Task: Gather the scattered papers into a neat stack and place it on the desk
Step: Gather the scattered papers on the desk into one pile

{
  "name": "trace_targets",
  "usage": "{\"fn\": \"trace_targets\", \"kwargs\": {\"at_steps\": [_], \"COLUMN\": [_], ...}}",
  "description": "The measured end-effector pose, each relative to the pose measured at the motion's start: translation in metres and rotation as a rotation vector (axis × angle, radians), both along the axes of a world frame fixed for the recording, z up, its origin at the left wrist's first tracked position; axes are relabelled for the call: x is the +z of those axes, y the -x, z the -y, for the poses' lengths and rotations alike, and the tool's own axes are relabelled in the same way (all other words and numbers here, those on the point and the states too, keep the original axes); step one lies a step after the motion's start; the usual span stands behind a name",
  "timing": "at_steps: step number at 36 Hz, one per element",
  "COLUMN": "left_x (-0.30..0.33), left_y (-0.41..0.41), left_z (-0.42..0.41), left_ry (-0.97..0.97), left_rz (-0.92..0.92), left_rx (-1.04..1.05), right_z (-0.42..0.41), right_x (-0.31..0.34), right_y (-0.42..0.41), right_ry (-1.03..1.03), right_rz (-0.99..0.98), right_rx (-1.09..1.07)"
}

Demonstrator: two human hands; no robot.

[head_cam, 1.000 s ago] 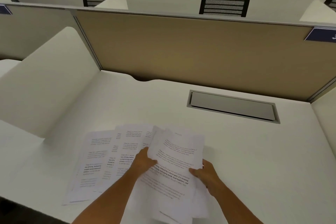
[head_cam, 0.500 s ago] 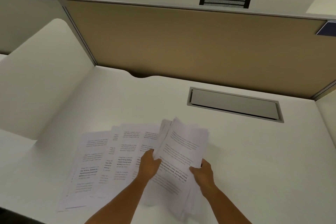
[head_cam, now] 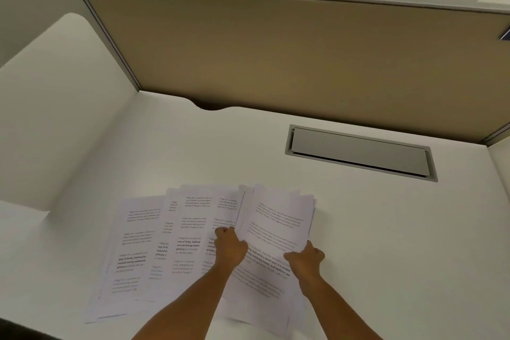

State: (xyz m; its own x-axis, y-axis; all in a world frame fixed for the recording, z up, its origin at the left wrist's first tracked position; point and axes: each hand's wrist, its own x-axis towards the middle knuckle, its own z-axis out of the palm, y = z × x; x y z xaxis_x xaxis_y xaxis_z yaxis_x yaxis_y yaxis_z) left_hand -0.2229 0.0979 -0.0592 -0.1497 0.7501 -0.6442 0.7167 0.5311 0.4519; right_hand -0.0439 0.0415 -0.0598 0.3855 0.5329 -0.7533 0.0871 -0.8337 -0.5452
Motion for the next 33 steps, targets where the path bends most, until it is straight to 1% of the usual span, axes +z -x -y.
{"fn": "trace_targets", "kwargs": {"at_steps": [2, 4, 6, 8, 11, 13, 19, 22, 25, 28, 31, 33], "left_x": [-0.01, -0.036, -0.036, -0.009, 0.01, 0.011, 0.019, 0.026, 0.034, 0.042, 0.047, 0.047], "left_y": [0.005, 0.013, 0.013, 0.005, -0.001, -0.001, 0.002, 0.004, 0.011, 0.021, 0.036, 0.043], "left_z": [-0.002, -0.005, -0.004, 0.002, 0.005, 0.006, 0.009, 0.01, 0.012, 0.017, 0.025, 0.026], "left_ry": [0.017, 0.024, 0.016, 0.004, -0.002, -0.007, -0.021, -0.056, -0.072, -0.095, -0.119, -0.132], "left_rz": [0.028, 0.058, 0.085, 0.112, 0.19, 0.246, 0.366, 0.44, 0.526, 0.619, 0.636, 0.631], "left_rx": [0.008, 0.028, 0.048, 0.061, 0.076, 0.069, 0.092, 0.109, 0.11, 0.155, 0.225, 0.262], "right_z": [-0.003, -0.006, -0.008, -0.009, -0.008, -0.007, 0.0, 0.004, 0.01, 0.013, 0.014, 0.012], "right_x": [0.002, 0.011, 0.014, 0.012, -0.001, -0.006, 0.015, 0.019, 0.019, 0.024, 0.035, 0.037], "right_y": [0.003, 0.006, 0.008, 0.008, 0.003, -0.001, -0.008, -0.012, -0.014, -0.013, -0.009, -0.007], "right_ry": [0.017, 0.063, 0.093, 0.089, 0.055, 0.023, -0.059, -0.108, -0.142, -0.169, -0.189, -0.21], "right_rz": [0.025, 0.08, 0.103, 0.067, -0.014, -0.057, -0.18, -0.232, -0.243, -0.249, -0.32, -0.334], "right_rx": [0.003, 0.025, 0.038, 0.009, -0.047, -0.067, -0.098, -0.165, -0.216, -0.225, -0.204, -0.16]}}
